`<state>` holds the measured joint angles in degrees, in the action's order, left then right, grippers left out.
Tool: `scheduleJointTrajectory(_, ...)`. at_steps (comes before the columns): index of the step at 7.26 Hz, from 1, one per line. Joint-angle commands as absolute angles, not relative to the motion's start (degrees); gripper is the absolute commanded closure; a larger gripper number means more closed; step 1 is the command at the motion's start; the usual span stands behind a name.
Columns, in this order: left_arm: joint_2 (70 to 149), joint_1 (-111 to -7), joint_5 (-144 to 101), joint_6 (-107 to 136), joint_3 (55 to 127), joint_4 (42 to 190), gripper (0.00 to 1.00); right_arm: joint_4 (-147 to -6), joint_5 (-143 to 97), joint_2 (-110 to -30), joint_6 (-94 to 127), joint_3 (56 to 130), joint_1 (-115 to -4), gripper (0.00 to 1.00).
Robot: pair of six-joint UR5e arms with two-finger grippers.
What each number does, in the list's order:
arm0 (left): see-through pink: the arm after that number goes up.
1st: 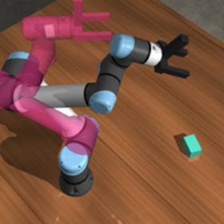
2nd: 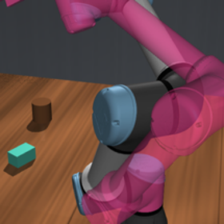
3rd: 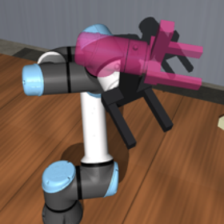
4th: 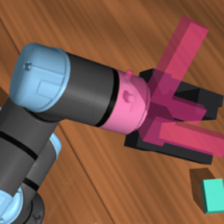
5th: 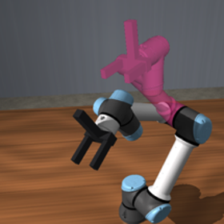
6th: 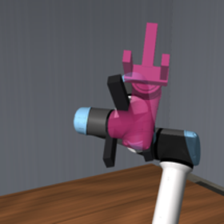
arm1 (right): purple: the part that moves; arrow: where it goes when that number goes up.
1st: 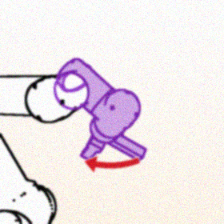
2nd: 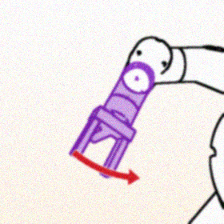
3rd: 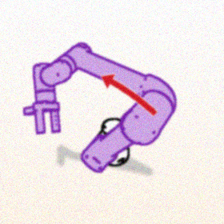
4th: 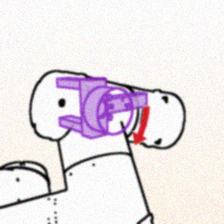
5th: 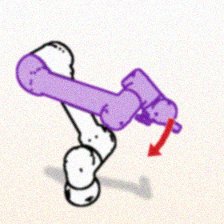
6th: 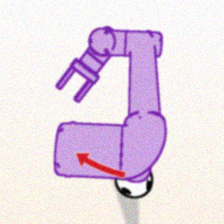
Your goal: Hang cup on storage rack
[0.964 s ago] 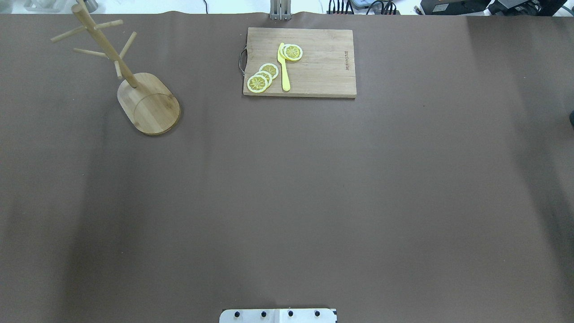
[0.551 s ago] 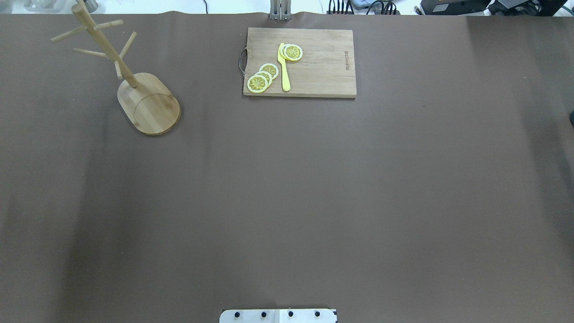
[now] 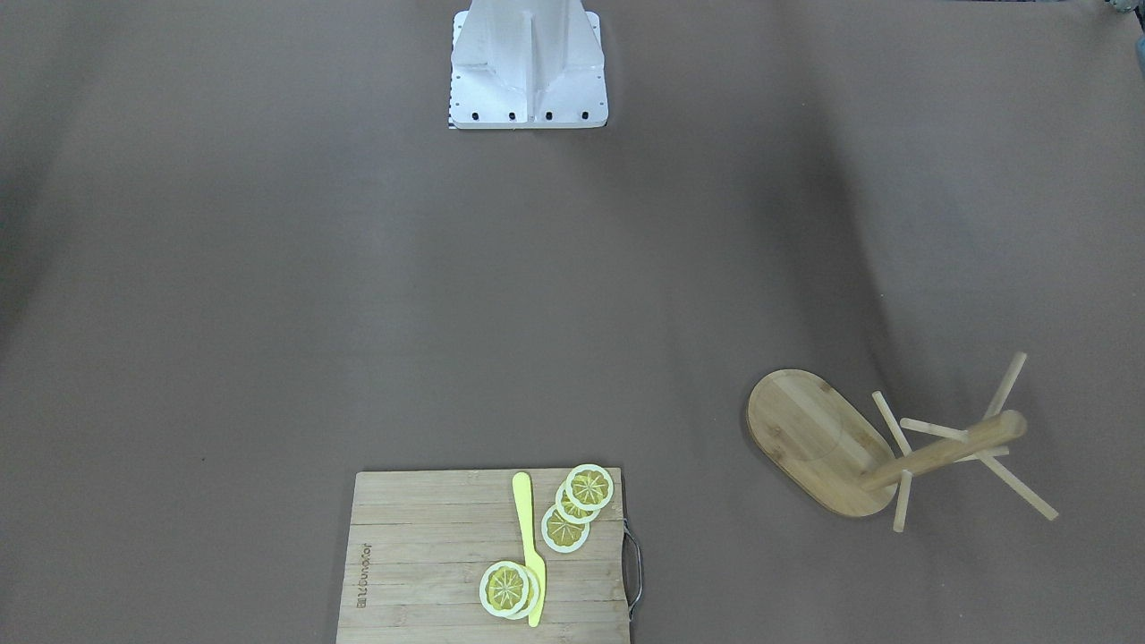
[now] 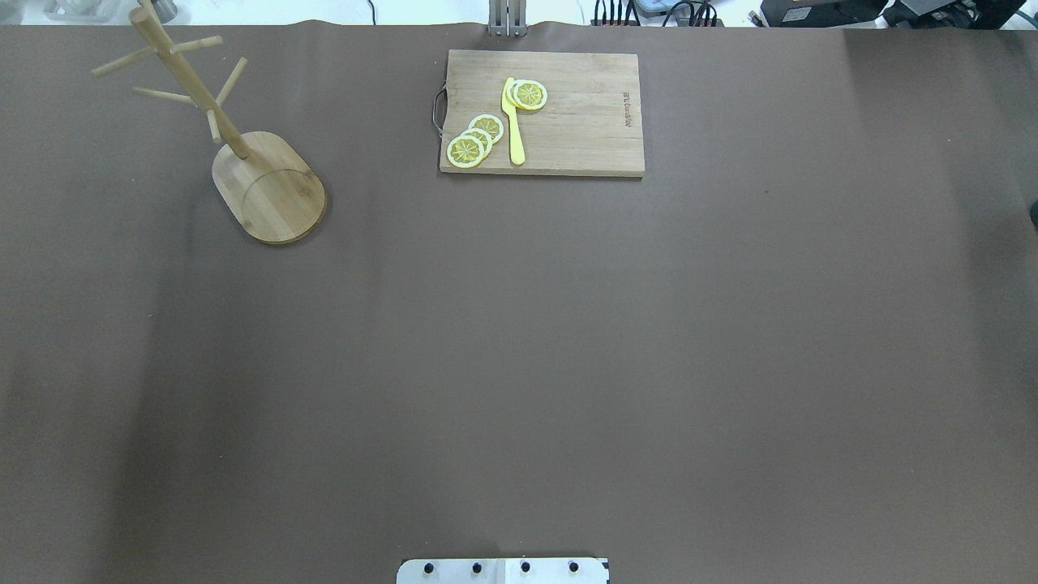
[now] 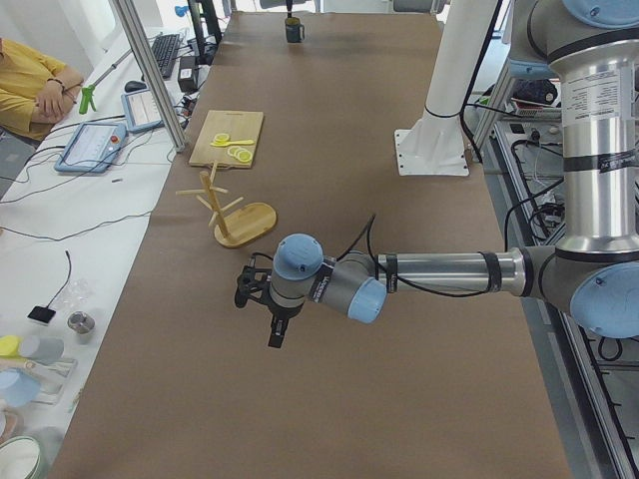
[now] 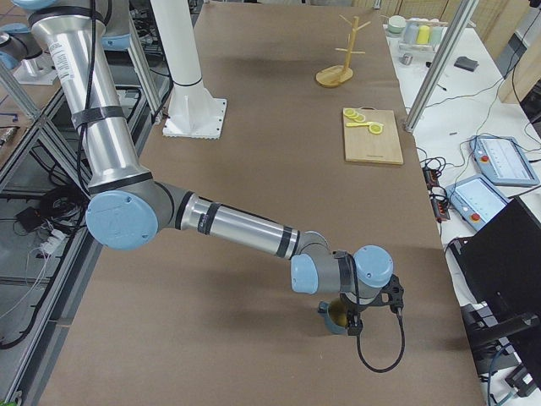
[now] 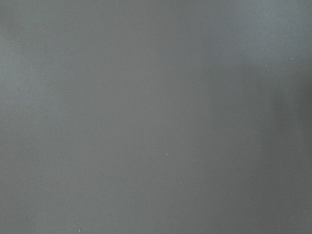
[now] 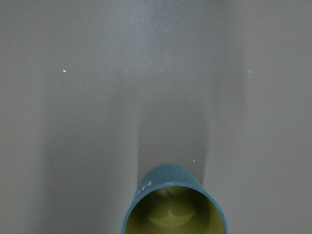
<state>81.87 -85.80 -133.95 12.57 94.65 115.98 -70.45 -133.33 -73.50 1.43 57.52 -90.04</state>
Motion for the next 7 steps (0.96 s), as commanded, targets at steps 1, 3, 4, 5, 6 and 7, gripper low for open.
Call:
scheduleJointTrajectory(1, 81.83, -85.78, -133.95, 12.66, 94.75, 116.02, 0.02, -70.14, -131.67, -74.26, -1.83, 56.34, -90.09, 0.00)
scheduleJointTrajectory(3, 81.83, -85.78, -133.95, 12.66, 94.66, 116.02, 0.02, -70.05, -129.13, -74.00, -1.58, 55.64, -89.91, 0.06)
scheduleJointTrajectory(4, 81.83, -85.78, -133.95, 12.66, 94.75, 116.02, 0.02, -70.14, -128.33, -73.92, -1.58, 55.37, -89.56, 0.09)
scheduleJointTrajectory(5, 81.83, -85.78, -134.03, 12.66, 94.75, 116.02, 0.02, -70.14, -127.97, -73.48, -1.41, 54.41, -88.86, 0.09)
scheduleJointTrajectory(6, 81.83, -85.78, -134.03, 12.57, 94.57, 116.02, 0.02, -70.05, -127.97, -73.39, -0.97, 53.88, -88.42, 0.10)
scheduleJointTrajectory(7, 81.83, -85.78, -133.95, 12.57, 94.66, 116.02, 0.02, -70.05, -127.97, -73.39, -0.53, 53.79, -88.16, 0.16)
